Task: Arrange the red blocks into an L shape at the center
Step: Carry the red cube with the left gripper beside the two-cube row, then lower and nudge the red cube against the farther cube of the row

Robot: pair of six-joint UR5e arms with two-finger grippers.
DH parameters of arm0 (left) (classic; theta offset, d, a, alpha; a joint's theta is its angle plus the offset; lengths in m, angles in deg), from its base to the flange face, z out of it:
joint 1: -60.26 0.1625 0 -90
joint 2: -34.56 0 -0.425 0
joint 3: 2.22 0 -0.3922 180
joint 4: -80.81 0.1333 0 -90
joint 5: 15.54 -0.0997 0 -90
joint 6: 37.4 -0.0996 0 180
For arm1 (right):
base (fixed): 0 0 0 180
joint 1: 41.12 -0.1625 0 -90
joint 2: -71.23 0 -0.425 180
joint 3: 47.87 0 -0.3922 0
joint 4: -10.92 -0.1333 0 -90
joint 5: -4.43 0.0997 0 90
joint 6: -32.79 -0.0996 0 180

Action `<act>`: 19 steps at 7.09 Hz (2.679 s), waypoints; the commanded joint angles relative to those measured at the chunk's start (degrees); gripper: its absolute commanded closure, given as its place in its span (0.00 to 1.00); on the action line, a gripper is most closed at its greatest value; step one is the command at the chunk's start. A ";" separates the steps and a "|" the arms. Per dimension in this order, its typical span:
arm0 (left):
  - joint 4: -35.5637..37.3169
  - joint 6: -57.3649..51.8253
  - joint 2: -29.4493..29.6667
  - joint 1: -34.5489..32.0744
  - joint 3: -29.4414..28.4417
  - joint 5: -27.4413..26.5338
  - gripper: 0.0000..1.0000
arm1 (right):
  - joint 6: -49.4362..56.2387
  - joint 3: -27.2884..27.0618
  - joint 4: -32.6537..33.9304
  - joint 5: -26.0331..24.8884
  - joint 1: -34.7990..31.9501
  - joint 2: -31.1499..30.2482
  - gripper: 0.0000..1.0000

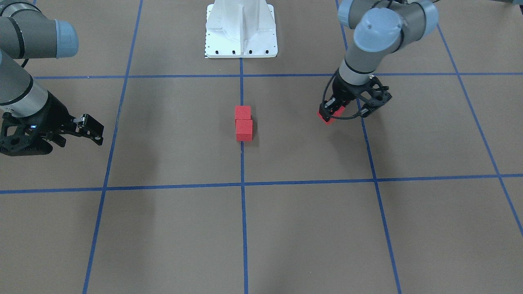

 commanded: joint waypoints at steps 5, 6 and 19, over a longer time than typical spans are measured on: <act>0.72 39.39 12.70 5.09 -12.41 -2.82 1.00 | 0.00 0.61 0.00 0.00 0.03 -0.13 0.00; -0.94 43.08 16.98 5.27 -18.09 -2.82 1.00 | 0.00 0.61 0.00 0.00 0.03 -0.13 0.00; -5.53 50.94 18.87 5.53 -23.16 -2.91 1.00 | -0.08 0.61 0.00 0.00 0.03 -0.04 0.00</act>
